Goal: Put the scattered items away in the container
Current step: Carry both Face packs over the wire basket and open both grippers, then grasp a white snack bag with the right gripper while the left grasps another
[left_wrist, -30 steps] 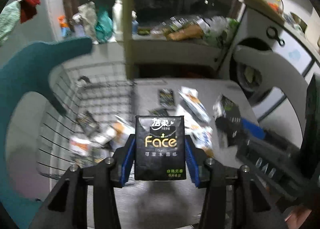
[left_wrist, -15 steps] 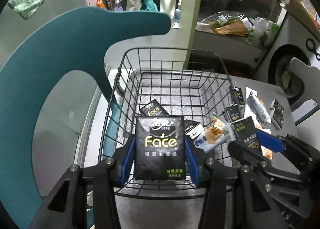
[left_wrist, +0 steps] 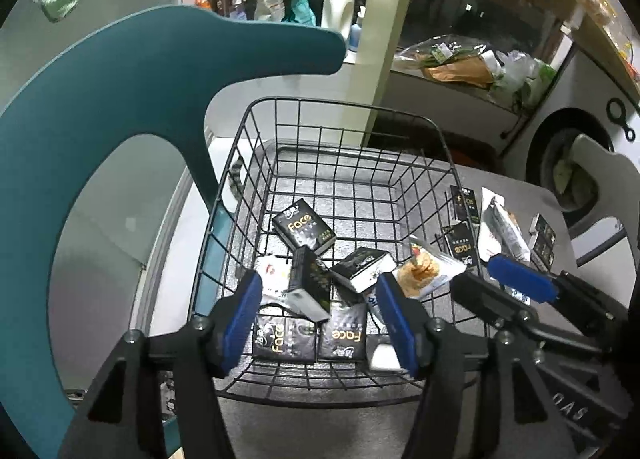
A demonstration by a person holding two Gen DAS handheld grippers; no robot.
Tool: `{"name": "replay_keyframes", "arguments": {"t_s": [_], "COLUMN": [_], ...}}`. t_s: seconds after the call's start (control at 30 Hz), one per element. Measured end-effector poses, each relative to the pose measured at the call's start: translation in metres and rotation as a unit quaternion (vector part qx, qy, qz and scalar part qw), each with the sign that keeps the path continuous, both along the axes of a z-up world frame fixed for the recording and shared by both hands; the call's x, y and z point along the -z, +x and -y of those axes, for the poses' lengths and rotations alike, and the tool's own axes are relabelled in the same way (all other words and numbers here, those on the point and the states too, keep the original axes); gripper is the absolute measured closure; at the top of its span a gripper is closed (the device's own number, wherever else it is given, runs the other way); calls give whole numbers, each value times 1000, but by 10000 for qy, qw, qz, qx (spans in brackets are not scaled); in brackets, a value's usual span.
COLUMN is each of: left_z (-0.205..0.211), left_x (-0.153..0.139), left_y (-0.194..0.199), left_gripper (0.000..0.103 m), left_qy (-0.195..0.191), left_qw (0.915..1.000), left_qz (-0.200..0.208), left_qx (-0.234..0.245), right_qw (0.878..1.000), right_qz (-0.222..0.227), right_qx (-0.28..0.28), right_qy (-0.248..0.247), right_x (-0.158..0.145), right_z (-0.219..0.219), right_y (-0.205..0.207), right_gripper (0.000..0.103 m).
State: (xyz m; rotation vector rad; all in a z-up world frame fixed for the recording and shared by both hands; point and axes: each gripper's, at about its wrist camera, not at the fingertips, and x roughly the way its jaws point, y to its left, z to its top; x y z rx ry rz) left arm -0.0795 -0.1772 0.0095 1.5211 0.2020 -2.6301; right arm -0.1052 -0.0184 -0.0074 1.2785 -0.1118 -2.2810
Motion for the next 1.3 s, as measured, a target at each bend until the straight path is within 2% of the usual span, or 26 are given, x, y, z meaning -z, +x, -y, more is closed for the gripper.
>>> {"name": "replay_keyframes", "arguments": {"t_s": [0.2,0.4,0.5,0.67,0.87,1.03,1.2,1.27,1.3], "left_z": [-22,-66,-103,-159,-174,-174,-178,-184,-187], "left_x": [-12,-21,-17,-2,22,33,38,39,39], "left_y": [6,10,10,6,6,3,-7,-15,-19], "left_gripper": [38,38,38,38,38,38,38,38,38], "left_qy": [46,207,344,414,405,360,398,418,438], "left_qw": [9998,9987,9968,9933,9926,9921,9917,9910,9906], "left_qz": [-69,-184,-142,-24,219,308,351,372,376], "left_qx": [153,420,706,1078,1128,1158,1168,1214,1237], "right_qw": [9997,9955,9899,9805,9789,9818,9810,9797,9795], "right_qz": [-98,-141,75,433,659,780,859,869,853], "right_qx": [147,828,1256,1809,1752,1534,1456,1558,1610], "right_qy": [169,448,650,637,815,804,954,912,854], "right_x": [-6,-8,7,39,80,107,122,124,123], "right_z": [-22,-79,-120,-181,-192,-173,-165,-173,-178], "right_y": [6,15,19,31,26,9,-3,-3,-2], "right_gripper": [54,54,54,54,54,54,54,71,72]}}
